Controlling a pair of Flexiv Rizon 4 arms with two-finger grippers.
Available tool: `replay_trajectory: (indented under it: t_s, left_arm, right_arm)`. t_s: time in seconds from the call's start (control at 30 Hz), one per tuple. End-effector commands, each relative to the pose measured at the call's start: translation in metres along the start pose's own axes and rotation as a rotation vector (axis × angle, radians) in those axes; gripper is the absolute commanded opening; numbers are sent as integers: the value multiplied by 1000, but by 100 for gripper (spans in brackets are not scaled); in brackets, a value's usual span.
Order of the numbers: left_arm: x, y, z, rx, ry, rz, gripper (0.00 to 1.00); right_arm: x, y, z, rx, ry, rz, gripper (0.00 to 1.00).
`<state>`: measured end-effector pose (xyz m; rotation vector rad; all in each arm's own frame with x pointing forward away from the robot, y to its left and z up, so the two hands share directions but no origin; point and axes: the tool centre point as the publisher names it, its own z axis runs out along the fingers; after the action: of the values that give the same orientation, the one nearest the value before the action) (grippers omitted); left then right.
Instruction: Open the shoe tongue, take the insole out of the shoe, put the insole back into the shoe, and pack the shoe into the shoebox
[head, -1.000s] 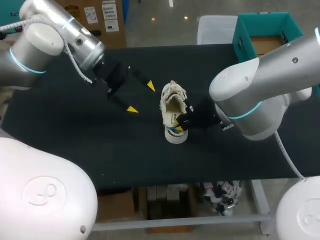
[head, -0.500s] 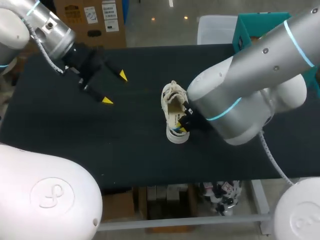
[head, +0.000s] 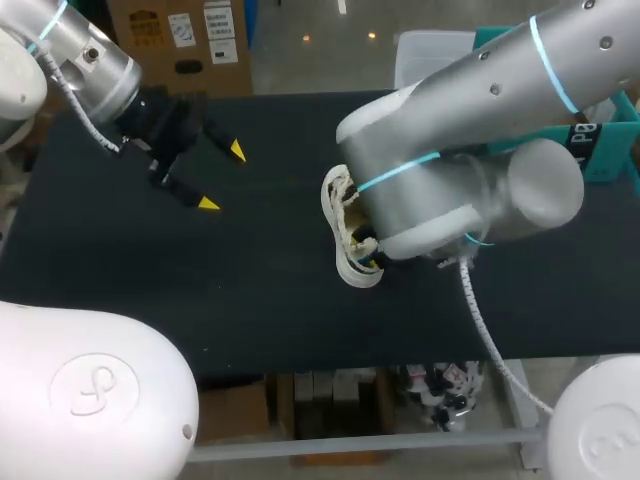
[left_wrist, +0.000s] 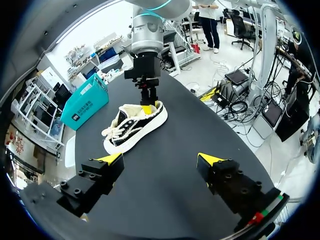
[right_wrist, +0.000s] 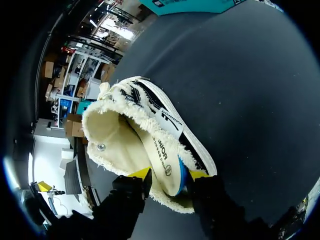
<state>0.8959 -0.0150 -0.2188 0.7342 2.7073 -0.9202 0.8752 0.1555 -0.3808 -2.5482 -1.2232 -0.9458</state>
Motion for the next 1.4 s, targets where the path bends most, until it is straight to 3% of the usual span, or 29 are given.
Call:
replay_trajectory:
  t_s: [0.03,0.27,0.4,0.47,0.5,0.87,1.4]
  left_arm:
    - [1,-2,0,-6,-3,1,100]
    - [1,-2,4,-7,4,-1,100]
    - [1,0,2,-11,1,-7,100]
    - [1,0,0,-13,3,-18,100]
    - [1,1,-1,-16,4,-23,100]
    - [8,8,-18,-68,-7,-73,100]
    - [20,23,-21,-69,-21,-124,100]
  right_arm:
    - [6,-5,-14,-68,-150,-7,43]
    - [10,-7,-21,-95,-136,-13,41]
    - [13,-8,-24,-94,-118,-27,33]
    - [14,-7,-24,-94,-118,-42,17]
    - [15,-7,-23,-92,-119,-51,0]
    - [14,-1,-5,-41,-194,-183,0]
    - [-1,5,35,38,-241,-160,0]
